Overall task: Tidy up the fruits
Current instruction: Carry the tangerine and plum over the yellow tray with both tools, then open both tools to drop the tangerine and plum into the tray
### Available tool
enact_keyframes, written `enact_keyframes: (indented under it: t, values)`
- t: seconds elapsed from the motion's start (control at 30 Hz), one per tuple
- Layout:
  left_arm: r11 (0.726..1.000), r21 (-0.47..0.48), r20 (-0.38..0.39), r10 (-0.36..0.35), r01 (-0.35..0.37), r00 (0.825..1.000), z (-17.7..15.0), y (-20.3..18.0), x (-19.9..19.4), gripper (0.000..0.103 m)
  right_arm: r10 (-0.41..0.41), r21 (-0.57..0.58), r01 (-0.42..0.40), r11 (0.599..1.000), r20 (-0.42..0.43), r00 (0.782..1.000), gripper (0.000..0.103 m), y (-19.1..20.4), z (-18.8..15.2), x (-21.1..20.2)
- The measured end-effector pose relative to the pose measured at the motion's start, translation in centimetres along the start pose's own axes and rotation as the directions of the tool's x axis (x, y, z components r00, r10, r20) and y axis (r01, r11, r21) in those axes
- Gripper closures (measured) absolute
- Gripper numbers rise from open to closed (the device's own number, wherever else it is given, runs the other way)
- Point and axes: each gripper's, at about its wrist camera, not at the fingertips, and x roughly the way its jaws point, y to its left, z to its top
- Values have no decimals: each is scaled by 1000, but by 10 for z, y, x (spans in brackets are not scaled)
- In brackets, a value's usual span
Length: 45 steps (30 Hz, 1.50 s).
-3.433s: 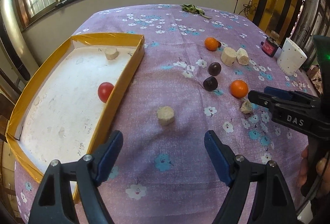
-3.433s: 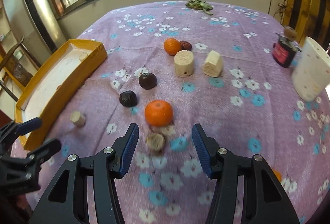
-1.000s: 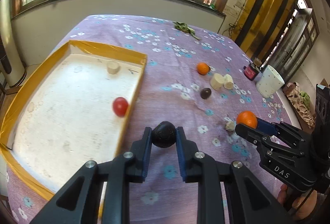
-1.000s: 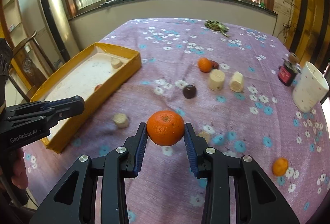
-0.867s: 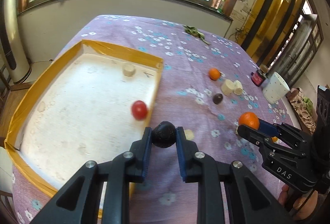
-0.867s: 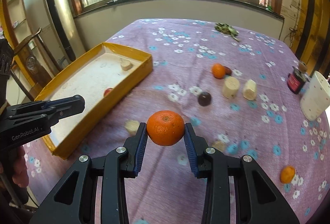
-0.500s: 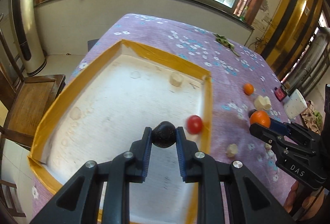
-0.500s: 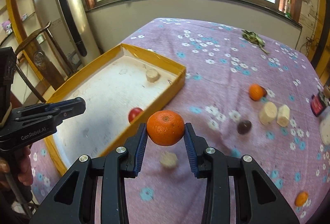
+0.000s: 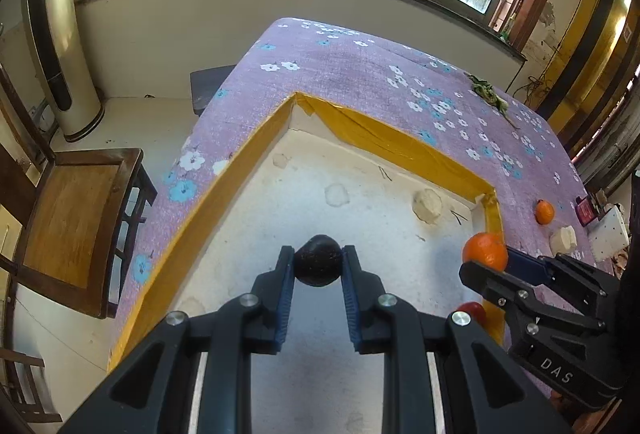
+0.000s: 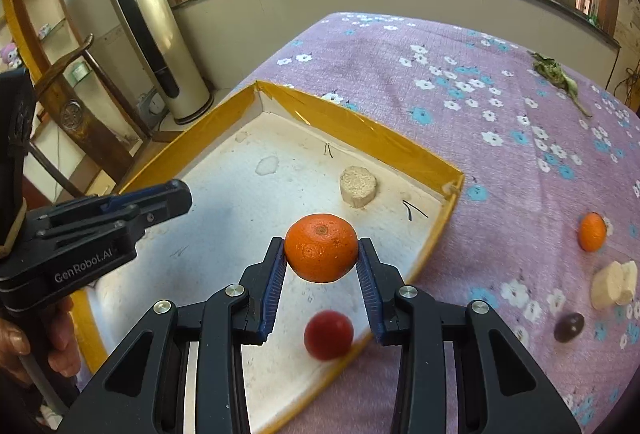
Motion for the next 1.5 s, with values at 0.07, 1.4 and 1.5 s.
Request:
enact_keyframes:
  t: [0.07,1.4,1.5]
  values:
    - [1000,-1,-12,7,-7,1000,6,2,9,78,-4,-2,4,1000,-17,1000,68,0,3,9]
    - [994,-23,-9,105,-106,994,-24,15,-3,37,-41,45,40,998,31,999,58,-4,-29,-33]
    - [993,-25,36,112,-112,993,-34,5,-20,34,-58,58,55,997,40,998,57,-9,-44,-49]
